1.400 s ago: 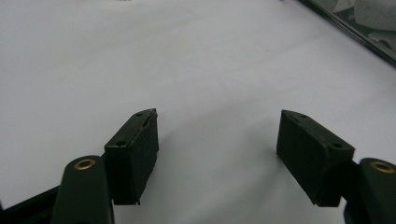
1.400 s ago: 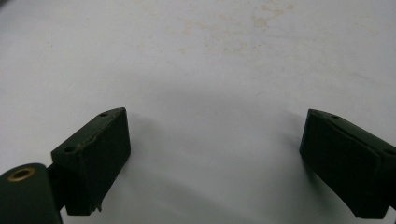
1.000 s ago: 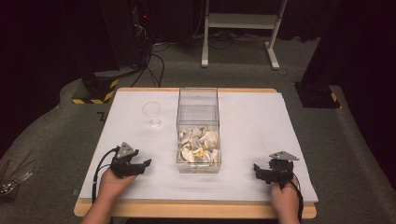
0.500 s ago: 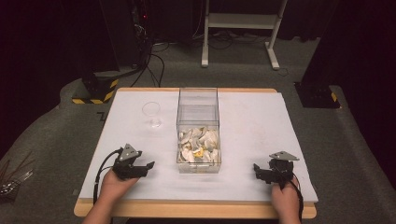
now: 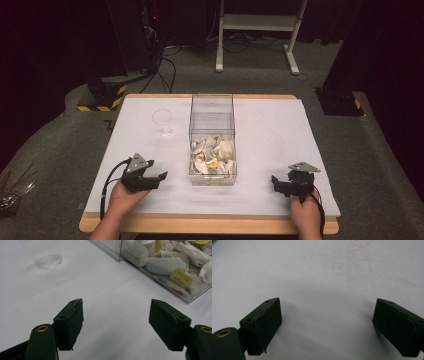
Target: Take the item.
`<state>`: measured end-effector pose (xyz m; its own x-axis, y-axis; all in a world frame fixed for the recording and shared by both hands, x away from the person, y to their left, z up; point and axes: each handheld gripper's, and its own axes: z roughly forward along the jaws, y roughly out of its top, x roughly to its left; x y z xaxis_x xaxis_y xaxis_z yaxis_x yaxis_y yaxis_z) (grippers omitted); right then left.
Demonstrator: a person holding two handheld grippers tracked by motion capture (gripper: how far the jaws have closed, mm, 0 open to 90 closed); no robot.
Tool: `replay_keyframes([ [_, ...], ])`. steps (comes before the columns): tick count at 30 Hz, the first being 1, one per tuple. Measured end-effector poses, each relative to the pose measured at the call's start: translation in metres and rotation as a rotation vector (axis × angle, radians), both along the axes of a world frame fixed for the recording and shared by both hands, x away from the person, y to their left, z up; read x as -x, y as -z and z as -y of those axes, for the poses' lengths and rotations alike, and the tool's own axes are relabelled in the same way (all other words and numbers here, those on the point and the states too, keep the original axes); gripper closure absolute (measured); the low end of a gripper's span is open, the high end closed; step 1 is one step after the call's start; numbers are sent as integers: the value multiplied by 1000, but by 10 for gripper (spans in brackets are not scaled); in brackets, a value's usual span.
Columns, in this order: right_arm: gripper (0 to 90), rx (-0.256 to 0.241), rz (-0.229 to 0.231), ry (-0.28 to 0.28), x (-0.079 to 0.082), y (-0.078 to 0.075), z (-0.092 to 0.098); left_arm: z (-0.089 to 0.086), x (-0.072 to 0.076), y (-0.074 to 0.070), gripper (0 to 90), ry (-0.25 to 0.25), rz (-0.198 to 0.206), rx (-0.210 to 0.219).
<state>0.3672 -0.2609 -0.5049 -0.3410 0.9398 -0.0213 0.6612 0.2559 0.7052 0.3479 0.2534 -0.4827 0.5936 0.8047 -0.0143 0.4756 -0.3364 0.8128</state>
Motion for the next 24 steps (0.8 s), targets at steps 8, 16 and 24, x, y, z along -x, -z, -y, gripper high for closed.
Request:
replay_keyframes([
  [8,86,-1,1,1,0,0,0,2,3,-4,294,16,11,48],
  [16,87,0,0,0,0,0,0,2,4,-9,296,12,20,55],
  [24,86,-3,1,2,0,0,0,0,9,-19,291,11,47,48],
])
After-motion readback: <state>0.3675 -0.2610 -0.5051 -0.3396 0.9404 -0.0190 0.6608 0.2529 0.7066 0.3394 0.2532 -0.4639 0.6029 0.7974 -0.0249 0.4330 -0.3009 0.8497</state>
